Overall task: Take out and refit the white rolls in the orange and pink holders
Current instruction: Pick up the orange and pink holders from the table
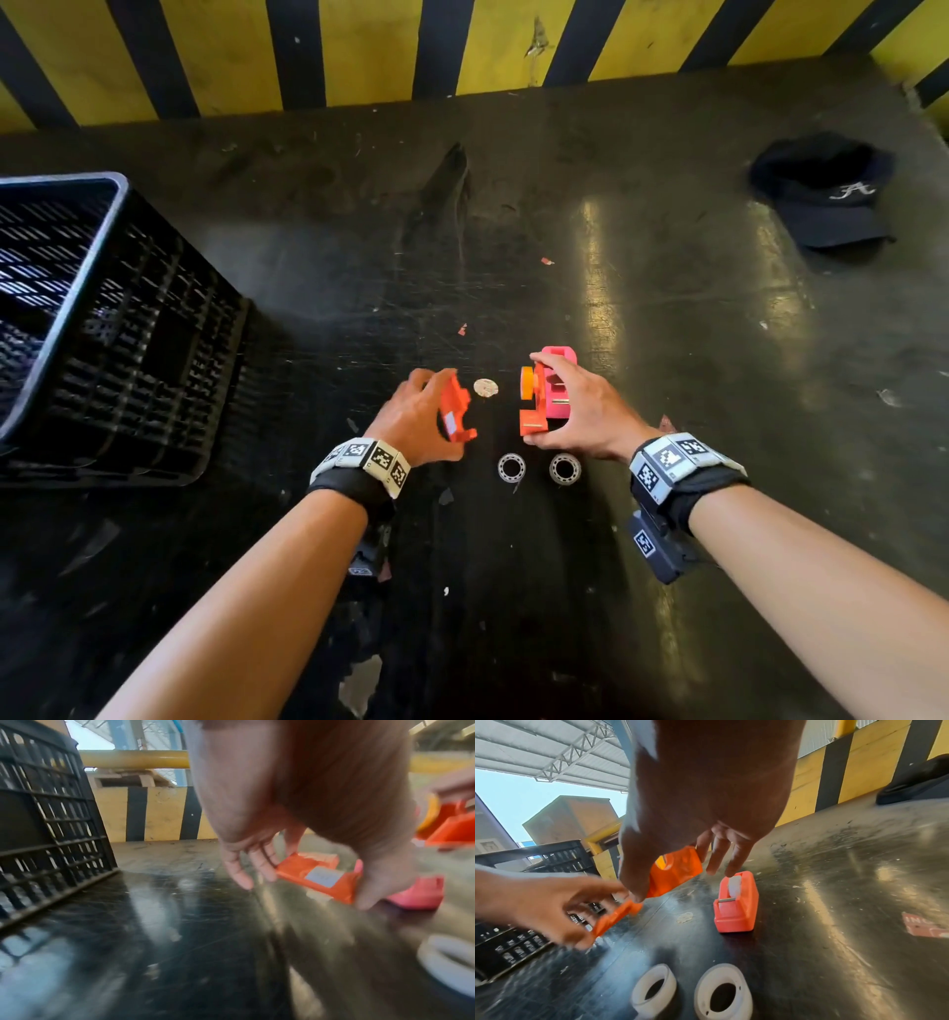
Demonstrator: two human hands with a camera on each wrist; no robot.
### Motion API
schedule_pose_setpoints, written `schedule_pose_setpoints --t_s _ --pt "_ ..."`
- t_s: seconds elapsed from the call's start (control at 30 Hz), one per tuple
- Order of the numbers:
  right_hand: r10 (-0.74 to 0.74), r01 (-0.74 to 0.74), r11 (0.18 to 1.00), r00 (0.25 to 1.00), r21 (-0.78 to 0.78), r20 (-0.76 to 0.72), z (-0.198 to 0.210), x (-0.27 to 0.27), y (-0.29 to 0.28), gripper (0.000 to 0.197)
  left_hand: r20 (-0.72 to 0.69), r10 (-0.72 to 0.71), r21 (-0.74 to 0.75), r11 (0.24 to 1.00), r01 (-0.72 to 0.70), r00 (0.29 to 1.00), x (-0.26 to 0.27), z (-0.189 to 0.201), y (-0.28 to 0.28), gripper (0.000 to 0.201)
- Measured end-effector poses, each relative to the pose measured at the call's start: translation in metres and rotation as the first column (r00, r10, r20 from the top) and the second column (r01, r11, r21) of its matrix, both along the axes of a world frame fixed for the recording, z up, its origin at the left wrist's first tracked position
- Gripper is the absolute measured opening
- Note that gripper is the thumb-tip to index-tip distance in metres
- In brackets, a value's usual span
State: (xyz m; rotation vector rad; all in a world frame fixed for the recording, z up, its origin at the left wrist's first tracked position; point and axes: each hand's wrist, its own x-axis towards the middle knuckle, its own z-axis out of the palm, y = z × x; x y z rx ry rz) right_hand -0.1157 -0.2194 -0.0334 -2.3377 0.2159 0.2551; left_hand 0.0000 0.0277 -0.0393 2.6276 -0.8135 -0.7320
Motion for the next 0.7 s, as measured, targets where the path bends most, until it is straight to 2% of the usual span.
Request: schedule_pose_setpoints --t_s 0.1,0.23,0.33,0.4,0.47,0.5,0.63,0.7 --pt "0.003 -0.003 1.000 1.000 -0.002 -0.015 0.000 -0.005 0.000 0.110 0.004 -0.007 0.302 0.953 0.005 1.000 -0.002 -0.013 0.018 0.111" --pt "0.004 -0.004 1.000 1.000 0.000 -0.029 -0.001 -0.010 0.008 0.110 -0.039 0.005 0.405 0.914 0.011 0.999 -0.012 -0.020 0.024 0.117" --pt "0.001 -0.001 1.000 1.000 0.009 -0.013 -0.001 -0.012 0.012 0.113 -0.017 0.028 0.268 0.963 -0.022 0.999 -0.014 -0.014 0.017 0.115" --pt "-0.004 0.004 1.000 1.000 0.009 -0.002 0.000 -0.012 0.014 0.115 0.005 0.015 0.036 0.999 -0.015 1.000 -0.012 0.002 0.004 0.090" --pt "0.002 -0.002 1.000 1.000 0.004 0.005 0.001 -0.011 0.016 0.113 0.012 -0.005 -0.177 0.984 0.007 1.000 -0.012 0.022 -0.015 0.061" --pt "0.008 -0.008 1.000 1.000 0.006 0.008 0.002 -0.011 0.017 0.112 -0.012 -0.016 -0.239 0.971 0.013 1.000 -0.013 0.031 -0.024 0.055" --pt "0.032 -0.033 0.999 0.999 0.014 0.027 0.007 -0.011 0.023 0.109 -0.201 -0.046 -0.324 0.946 -0.022 0.979 -0.020 0.046 -0.049 0.046" --pt "0.043 -0.044 0.999 0.999 0.028 0.025 0.008 -0.013 0.023 0.110 -0.217 -0.015 -0.348 0.935 -0.063 0.976 -0.022 0.044 -0.048 0.043"
